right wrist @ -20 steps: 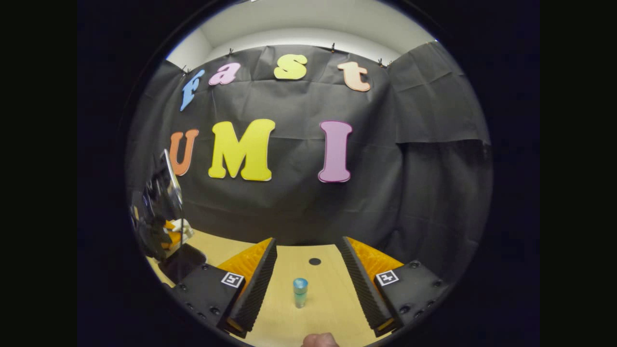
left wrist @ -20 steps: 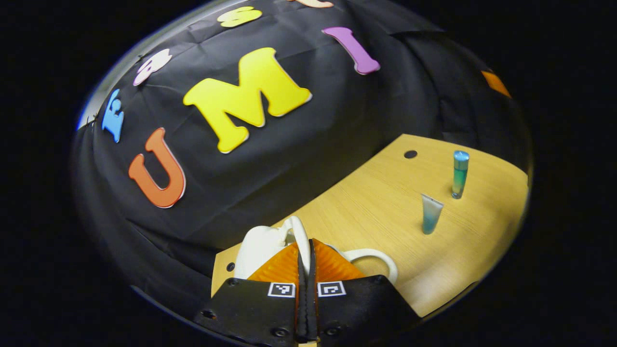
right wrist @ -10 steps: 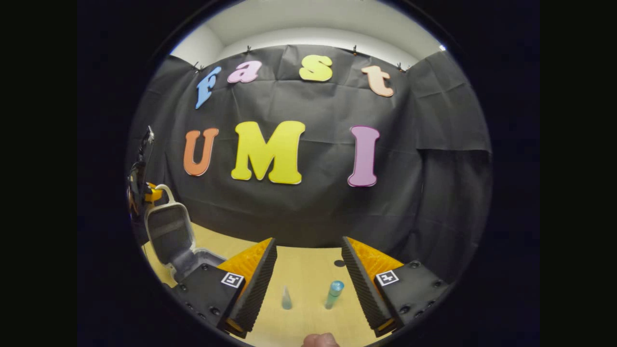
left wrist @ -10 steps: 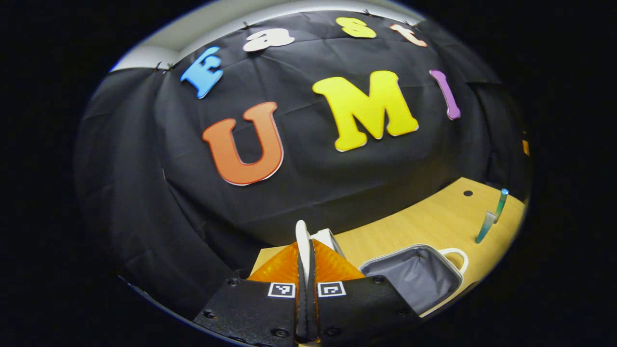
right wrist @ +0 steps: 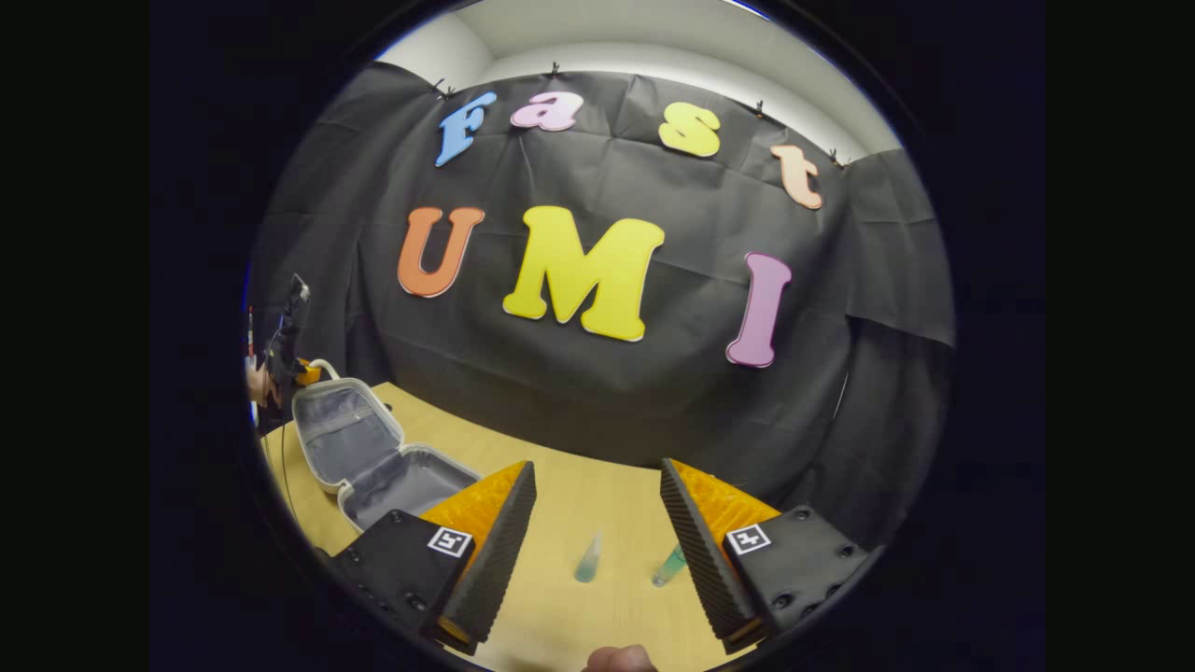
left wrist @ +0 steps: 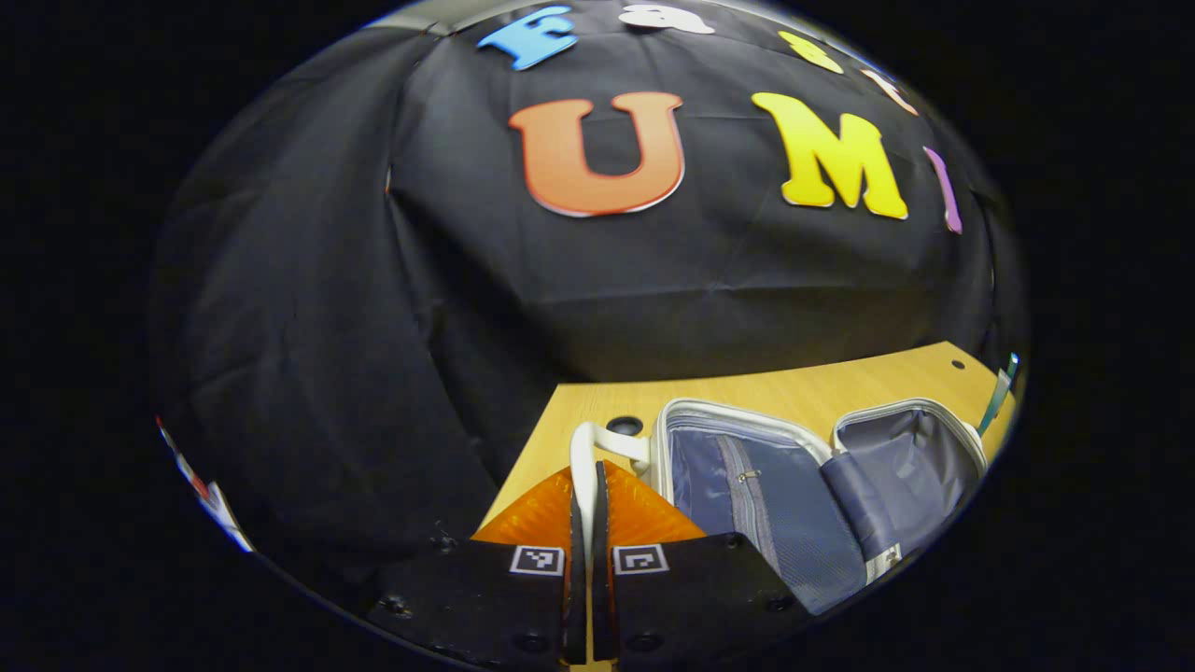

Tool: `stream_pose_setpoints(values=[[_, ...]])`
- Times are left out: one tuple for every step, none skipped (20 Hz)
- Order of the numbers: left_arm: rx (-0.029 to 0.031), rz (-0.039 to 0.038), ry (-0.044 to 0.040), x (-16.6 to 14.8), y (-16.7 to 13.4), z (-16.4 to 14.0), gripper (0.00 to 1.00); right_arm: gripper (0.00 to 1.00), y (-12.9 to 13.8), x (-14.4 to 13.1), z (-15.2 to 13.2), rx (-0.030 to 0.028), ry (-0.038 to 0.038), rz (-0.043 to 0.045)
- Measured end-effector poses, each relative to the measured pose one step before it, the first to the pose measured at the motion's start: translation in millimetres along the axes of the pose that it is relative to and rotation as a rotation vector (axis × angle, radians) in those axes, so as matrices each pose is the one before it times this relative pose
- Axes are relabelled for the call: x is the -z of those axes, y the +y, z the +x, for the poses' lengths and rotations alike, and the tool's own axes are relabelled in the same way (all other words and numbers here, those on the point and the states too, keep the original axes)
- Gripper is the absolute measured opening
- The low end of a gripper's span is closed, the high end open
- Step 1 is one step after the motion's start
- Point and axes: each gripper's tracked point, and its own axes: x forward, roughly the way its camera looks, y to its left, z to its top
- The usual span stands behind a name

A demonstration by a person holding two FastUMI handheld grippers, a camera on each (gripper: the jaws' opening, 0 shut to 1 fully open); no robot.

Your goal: First open the suitcase, pack the skin care products into it, and then close the suitcase.

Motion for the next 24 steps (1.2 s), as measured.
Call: stream_pose_setpoints(values=[[0.01028,-0.03488,0.03319,18.38,-0.66,7.84,0.06,0.80,5.06,2.65,3.24,-0.00755,0.01337,-0.00009],[0.00980,-0.03586,0.02980,15.33,-2.60,6.52,0.06,0.80,2.19,0.41,1.71,0.00034,0.00705,-0.00136],[0.01190,-0.04212,0.03141,14.33,-1.70,6.05,0.06,0.79,1.29,1.22,2.45,-0.00149,0.00622,0.00158],[0.00575,-0.03975,0.03013,11.77,4.24,4.34,0.06,0.80,0.69,0.35,1.30,-0.00137,0.00208,0.00016],[0.00474,-0.03848,0.02878,8.31,0.93,4.33,0.08,0.80,1.16,0.34,1.36,0.00223,0.00217,-0.00440],[0.00820,-0.03673,0.01337,5.34,1.58,3.34,0.09,0.80,-1.15,0.43,0.76,0.00296,0.00218,-0.00184],[0.01187,-0.03322,-0.00450,2.23,0.20,2.08,0.11,0.80,-1.89,1.27,0.21,0.00269,0.00368,0.00232],[0.00046,-0.02107,-0.00667,0.29,2.85,-1.03,0.14,0.80,-2.01,2.27,0.97,-0.00045,0.00507,0.00553],[-0.01000,-0.00014,0.00419,1.81,3.13,-0.53,0.19,0.79,-1.38,2.09,0.03,-0.00150,0.00377,0.00663],[-0.02001,0.00923,0.00029,1.63,6.40,-0.64,0.26,0.80,-3.43,0.92,0.36,0.00238,0.00050,0.00215],[-0.00729,0.00083,-0.00412,-1.89,2.08,-4.00,0.40,0.80,-2.38,1.55,0.97,0.00267,0.00144,-0.00086],[-0.00074,-0.00756,-0.00824,-5.55,-2.45,-7.52,0.45,0.80,-3.20,0.97,1.44,-0.00083,-0.00007,0.00312],[-0.00170,-0.00212,-0.00730,-4.05,-3.76,-7.52,0.51,0.80,-3.56,2.49,1.29,-0.00088,-0.00104,0.00657],[-0.01121,0.01316,-0.01455,-5.28,-4.79,-9.72,0.58,0.80,-4.19,0.75,0.64,-0.00715,-0.00295,0.01445],[0.00020,0.01049,-0.01481,-6.31,-7.83,-8.96,0.73,0.80,-2.97,-0.26,-0.72,-0.00873,-0.00727,0.01717],[0.01199,-0.00096,-0.01675,-8.50,-13.27,-14.29,0.77,0.80,-5.48,-0.79,-0.91,-0.00238,-0.00680,0.00991],[-0.00207,0.00922,-0.02146,-9.76,-13.05,-12.64,0.78,0.80,-5.65,0.44,1.15,-0.00342,-0.00697,0.00426],[0.00940,0.01439,-0.02258,-9.09,-16.26,-13.20,0.79,0.80,-7.47,1.63,-0.40,0.00057,-0.00043,0.00093],[-0.00339,0.01542,-0.02162,-9.25,-15.11,-10.52,0.86,0.80,-10.66,2.02,0.12,0.00500,-0.00590,0.00078],[-0.00831,0.01960,-0.02829,-10.67,-14.44,-12.28,0.90,0.79,-9.93,0.48,-0.49,0.00591,-0.00774,0.00150],[-0.00466,0.01611,-0.02252,-9.55,-14.73,-10.79,0.95,0.79,-9.76,2.86,-0.43,0.00272,-0.00189,0.00633],[0.00767,0.00472,-0.02292,-11.09,-22.93,-9.80,0.95,0.80,-9.98,4.14,0.30,0.00425,0.00653,0.00997],[0.01180,-0.02536,-0.01140,-5.34,-21.88,-8.61,0.94,0.80,-11.24,5.97,0.31,0.00764,0.00863,0.01516],[0.03379,-0.04823,0.00975,-2.00,-27.77,-11.62,0.94,0.80,-9.80,5.50,-0.06,0.00167,0.00742,0.01561]])
